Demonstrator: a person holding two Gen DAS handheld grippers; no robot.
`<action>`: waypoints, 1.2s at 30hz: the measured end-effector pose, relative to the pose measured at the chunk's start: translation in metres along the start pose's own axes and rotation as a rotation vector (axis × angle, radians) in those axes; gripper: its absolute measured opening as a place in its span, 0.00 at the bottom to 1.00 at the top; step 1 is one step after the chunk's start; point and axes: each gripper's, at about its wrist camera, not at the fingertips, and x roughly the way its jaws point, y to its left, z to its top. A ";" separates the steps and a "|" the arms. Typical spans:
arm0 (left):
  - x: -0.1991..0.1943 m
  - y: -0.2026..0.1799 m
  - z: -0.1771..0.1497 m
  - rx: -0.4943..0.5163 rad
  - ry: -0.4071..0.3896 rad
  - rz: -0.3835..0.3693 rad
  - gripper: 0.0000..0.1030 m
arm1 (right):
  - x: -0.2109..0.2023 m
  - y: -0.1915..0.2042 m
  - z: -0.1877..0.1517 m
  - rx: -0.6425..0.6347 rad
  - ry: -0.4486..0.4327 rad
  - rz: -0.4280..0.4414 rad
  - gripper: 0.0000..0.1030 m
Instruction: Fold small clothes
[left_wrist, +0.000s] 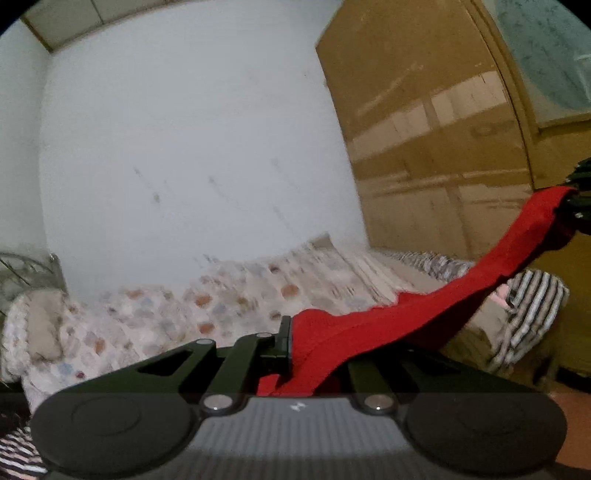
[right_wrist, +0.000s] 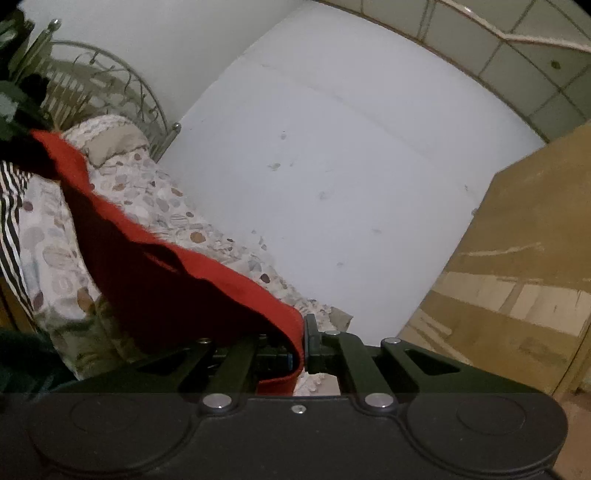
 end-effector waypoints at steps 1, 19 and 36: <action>0.004 0.004 0.001 -0.016 0.018 -0.020 0.06 | 0.004 0.000 -0.002 -0.002 0.006 0.005 0.04; 0.270 0.095 0.008 -0.255 0.282 -0.141 0.07 | 0.256 -0.012 -0.023 -0.011 0.094 0.057 0.05; 0.424 0.134 -0.077 -0.409 0.554 -0.155 0.24 | 0.434 0.031 -0.109 0.068 0.332 0.206 0.05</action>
